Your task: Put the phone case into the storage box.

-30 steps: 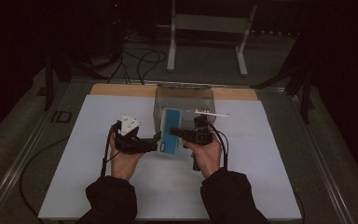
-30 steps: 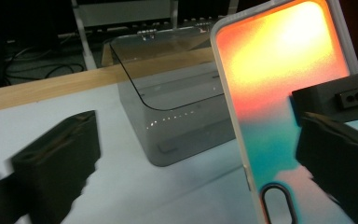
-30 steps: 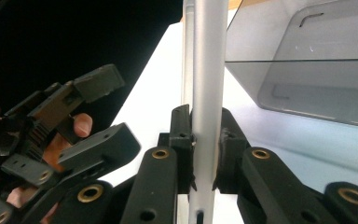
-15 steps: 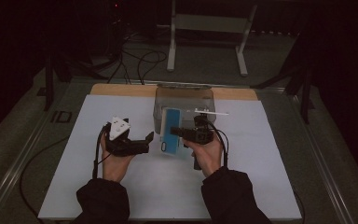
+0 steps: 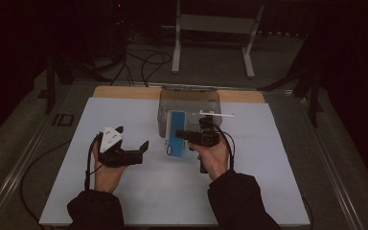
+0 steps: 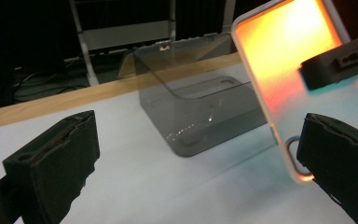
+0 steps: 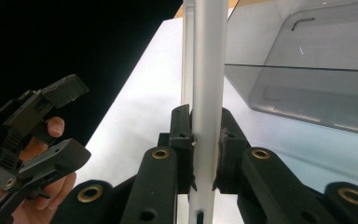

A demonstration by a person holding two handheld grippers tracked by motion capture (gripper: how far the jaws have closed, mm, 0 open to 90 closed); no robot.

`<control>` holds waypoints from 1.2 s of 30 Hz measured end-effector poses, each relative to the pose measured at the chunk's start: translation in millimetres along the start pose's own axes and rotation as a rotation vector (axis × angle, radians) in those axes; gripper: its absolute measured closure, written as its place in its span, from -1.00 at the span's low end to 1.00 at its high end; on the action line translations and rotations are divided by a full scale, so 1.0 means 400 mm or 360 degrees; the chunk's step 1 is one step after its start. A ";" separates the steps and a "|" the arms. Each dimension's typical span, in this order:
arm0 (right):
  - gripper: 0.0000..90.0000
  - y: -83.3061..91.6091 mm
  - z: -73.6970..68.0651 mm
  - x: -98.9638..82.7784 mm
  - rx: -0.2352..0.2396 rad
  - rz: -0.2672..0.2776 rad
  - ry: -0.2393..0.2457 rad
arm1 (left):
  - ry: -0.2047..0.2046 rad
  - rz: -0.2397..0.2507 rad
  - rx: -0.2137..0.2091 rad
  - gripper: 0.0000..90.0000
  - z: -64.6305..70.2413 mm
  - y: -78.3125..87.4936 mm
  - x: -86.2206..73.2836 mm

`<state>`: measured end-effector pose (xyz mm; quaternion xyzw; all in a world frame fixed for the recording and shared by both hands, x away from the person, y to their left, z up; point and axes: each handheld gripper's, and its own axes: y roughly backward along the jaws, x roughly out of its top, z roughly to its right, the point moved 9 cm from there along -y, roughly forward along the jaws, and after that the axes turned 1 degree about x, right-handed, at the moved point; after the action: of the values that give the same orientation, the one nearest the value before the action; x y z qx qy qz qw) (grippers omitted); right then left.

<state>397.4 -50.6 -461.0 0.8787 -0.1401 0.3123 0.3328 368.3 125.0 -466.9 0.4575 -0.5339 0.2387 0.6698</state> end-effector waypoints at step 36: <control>0.81 0.001 0.006 0.015 -0.0034 -0.0029 0.0022 | 0.0073 0.0032 0.0096 -1.00 -0.112 0.128 -0.164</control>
<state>403.0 -52.7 -458.3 0.8742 -0.1331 0.3137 0.3459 328.5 198.9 -510.6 0.4664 -0.5155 0.2720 0.6653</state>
